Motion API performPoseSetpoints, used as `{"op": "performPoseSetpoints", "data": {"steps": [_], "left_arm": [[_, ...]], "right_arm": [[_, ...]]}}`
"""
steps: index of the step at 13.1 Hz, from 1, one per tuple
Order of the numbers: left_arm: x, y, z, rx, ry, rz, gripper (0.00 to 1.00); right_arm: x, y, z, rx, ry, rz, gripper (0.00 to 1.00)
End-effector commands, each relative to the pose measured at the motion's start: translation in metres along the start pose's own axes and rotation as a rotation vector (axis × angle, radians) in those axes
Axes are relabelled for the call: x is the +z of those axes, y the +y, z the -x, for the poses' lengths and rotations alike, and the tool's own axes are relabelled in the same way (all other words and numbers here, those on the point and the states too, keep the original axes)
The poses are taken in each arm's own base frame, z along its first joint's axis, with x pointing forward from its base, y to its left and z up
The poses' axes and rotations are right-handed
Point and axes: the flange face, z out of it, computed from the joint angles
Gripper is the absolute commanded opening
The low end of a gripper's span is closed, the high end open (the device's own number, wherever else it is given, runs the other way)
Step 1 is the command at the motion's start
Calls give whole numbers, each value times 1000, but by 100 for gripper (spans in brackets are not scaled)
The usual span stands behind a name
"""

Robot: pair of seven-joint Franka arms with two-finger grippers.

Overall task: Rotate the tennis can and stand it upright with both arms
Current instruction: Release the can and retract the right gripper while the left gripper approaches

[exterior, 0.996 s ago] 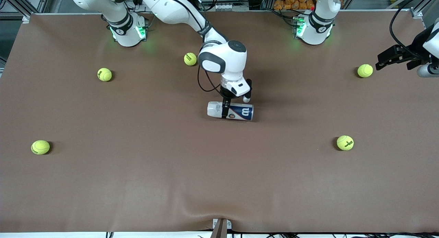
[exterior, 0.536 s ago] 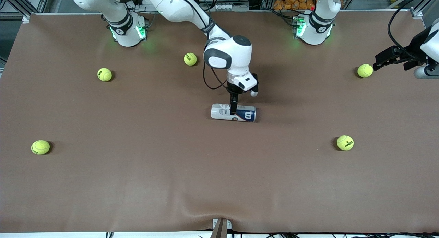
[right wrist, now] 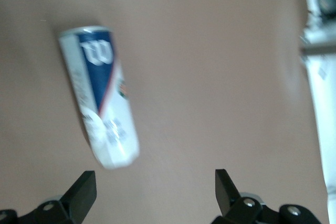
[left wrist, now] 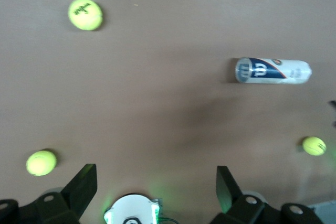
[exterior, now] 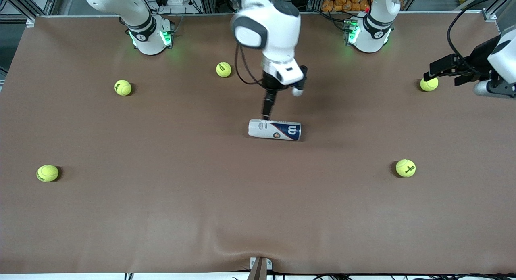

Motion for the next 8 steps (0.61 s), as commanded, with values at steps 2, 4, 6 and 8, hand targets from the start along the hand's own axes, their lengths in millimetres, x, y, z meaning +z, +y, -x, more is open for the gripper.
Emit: {"op": "performPoseSetpoints", "data": {"steps": [2, 4, 6, 8], "left_arm": [[34, 2, -11, 17, -77, 138, 100], [47, 3, -16, 12, -77, 171, 100], [68, 9, -30, 49, -99, 174, 100], [95, 22, -41, 59, -115, 226, 100]], "right_arm": [[-52, 158, 126, 351, -100, -108, 100], [-64, 230, 200, 513, -154, -105, 100], [-65, 292, 278, 691, -168, -129, 100], [-68, 336, 364, 890, -165, -247, 100]]}}
